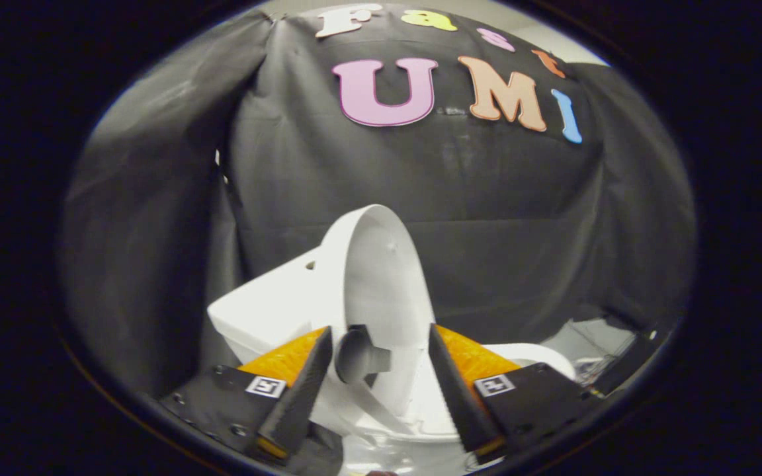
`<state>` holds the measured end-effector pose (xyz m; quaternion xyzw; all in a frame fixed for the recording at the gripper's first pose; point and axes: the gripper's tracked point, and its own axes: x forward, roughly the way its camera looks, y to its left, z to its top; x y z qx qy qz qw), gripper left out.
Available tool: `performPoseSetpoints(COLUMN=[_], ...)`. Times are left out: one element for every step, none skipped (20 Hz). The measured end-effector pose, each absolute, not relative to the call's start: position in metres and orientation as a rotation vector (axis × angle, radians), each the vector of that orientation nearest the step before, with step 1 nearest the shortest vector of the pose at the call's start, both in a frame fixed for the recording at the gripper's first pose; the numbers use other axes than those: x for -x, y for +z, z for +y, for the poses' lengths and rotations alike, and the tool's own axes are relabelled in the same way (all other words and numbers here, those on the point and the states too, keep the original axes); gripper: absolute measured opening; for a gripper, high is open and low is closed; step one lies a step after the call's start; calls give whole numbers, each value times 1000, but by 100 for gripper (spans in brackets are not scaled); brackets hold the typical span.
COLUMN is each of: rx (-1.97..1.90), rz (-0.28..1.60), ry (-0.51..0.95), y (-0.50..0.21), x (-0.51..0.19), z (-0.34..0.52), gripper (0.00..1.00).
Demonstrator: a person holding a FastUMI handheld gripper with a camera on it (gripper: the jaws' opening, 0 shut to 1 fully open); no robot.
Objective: Open the toilet lid.
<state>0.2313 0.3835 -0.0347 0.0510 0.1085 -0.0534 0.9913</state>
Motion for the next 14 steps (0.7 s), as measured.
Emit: performPoseSetpoints(rx=[-106, -91, -71, -45, -16, 11, 23, 26, 25, 20, 8, -13, -34, -41], rz=[224, 233, 242, 247, 254, 263, 263, 257, 248, 237, 224, 213, 204, 199], ry=[-99, -99, -88, -74, -68, -66, -61, -58, -60, -63, -57, -43, -21, -9], y=[-36, -40, -42, -44, -45, -47, -49, -49, -47, -44, -40, -38, -36, -34], x=[-228, -228, -227, -227, -225, -221, -217, -212, -206, -201, -195, -190, -184, -177], z=[388, 390, 395, 400, 403, 403, 405, 406, 405, 403, 401, 399, 398, 394], gripper=[87, 98, 98, 99, 99, 99, 99, 99, 99, 99, 99, 99, 99, 99])
